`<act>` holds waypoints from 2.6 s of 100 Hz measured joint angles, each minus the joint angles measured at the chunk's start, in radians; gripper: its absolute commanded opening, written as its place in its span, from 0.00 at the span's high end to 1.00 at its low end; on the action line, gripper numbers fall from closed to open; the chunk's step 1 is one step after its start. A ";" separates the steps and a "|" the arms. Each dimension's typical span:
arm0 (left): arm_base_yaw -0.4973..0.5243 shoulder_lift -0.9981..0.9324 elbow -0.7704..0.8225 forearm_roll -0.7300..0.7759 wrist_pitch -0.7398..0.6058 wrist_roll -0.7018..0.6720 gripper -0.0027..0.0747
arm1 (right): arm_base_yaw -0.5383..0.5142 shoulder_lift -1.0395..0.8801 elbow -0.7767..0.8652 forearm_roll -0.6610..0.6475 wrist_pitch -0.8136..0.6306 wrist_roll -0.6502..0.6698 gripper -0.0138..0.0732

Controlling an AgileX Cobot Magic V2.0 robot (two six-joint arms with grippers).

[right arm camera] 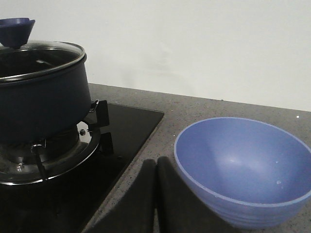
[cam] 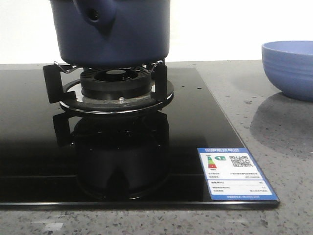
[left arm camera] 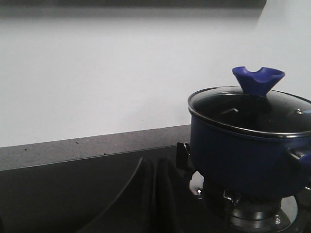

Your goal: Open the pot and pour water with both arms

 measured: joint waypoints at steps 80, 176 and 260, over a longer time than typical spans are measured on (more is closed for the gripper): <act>0.000 -0.360 0.381 1.394 -0.161 -1.434 0.99 | 0.000 0.000 0.000 0.000 0.000 0.000 0.89; 0.000 -0.427 0.382 1.400 -0.125 -1.448 0.99 | 0.000 -0.002 0.002 0.002 -0.002 0.000 0.89; 0.000 -0.427 0.382 1.400 -0.119 -1.448 0.99 | -0.273 -0.230 0.216 -1.062 -0.010 1.116 0.89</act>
